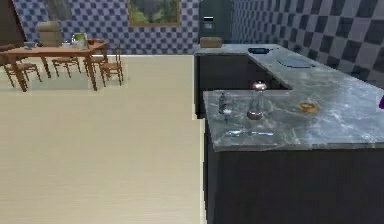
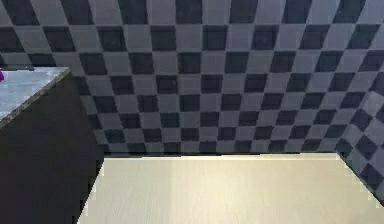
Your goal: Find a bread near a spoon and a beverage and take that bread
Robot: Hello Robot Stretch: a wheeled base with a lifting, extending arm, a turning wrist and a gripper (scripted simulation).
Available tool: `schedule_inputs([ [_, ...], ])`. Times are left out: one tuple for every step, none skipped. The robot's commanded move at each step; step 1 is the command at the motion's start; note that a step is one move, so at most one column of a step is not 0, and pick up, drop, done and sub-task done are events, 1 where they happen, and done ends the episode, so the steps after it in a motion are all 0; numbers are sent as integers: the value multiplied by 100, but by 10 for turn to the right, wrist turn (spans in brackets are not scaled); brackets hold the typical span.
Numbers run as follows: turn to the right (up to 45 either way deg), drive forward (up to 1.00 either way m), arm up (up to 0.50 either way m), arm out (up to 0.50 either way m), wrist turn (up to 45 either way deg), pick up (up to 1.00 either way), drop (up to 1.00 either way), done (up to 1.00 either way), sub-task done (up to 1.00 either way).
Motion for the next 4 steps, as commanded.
schedule_inputs([
  [0, 15, 0, 0, 0, 0, 0, 0, 0],
  [450, 0, 0, 0, 0, 0, 0, 0, 0],
  [270, 0, 0, 0, 0, 0, 0, 0, 0],
  [30, 0, 0, 0, 0, 0, 0, 0, 0],
])
